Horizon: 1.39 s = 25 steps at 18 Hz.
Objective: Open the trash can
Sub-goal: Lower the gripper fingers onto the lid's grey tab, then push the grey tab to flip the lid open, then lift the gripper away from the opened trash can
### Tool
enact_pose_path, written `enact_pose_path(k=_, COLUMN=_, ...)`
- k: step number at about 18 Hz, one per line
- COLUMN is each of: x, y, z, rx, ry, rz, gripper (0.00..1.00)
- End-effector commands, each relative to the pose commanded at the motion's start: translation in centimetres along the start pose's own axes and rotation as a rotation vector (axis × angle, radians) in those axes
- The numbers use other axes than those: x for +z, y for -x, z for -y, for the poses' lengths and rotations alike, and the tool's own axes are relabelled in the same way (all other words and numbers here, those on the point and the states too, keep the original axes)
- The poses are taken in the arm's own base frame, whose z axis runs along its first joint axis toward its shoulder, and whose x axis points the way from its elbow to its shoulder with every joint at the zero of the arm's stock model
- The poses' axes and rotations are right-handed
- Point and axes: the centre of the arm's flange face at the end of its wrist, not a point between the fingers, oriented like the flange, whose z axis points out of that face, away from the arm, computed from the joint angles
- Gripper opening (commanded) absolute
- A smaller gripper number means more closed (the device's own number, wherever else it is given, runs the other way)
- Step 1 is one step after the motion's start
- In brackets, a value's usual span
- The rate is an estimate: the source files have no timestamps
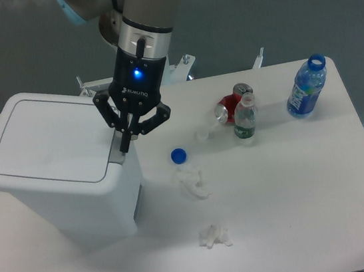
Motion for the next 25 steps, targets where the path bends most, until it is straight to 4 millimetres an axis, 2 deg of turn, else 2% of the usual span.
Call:
enact_pose_path(k=21, x=0.4, y=0.0, z=-0.3, rx=0.0, ry=0.007, rz=-0.005, gripper=0.05)
enact_pose_path(k=22, x=0.2, y=-0.1, z=-0.1, rx=0.003, ry=0.003, rz=-0.002, gripper=0.08)
enact_pose_path(k=23, x=0.0, y=0.0, z=0.0, rx=0.008, ry=0.0, rz=0.0, gripper=0.19)
enact_pose_path(k=24, x=-0.3, y=-0.1, z=0.3, rx=0.018, ry=-0.008, rz=0.003, gripper=0.47)
enact_pose_path(k=25, x=-0.9, y=-0.1, z=0.9, rx=0.028, ry=-0.02, rz=0.01, gripper=0.66)
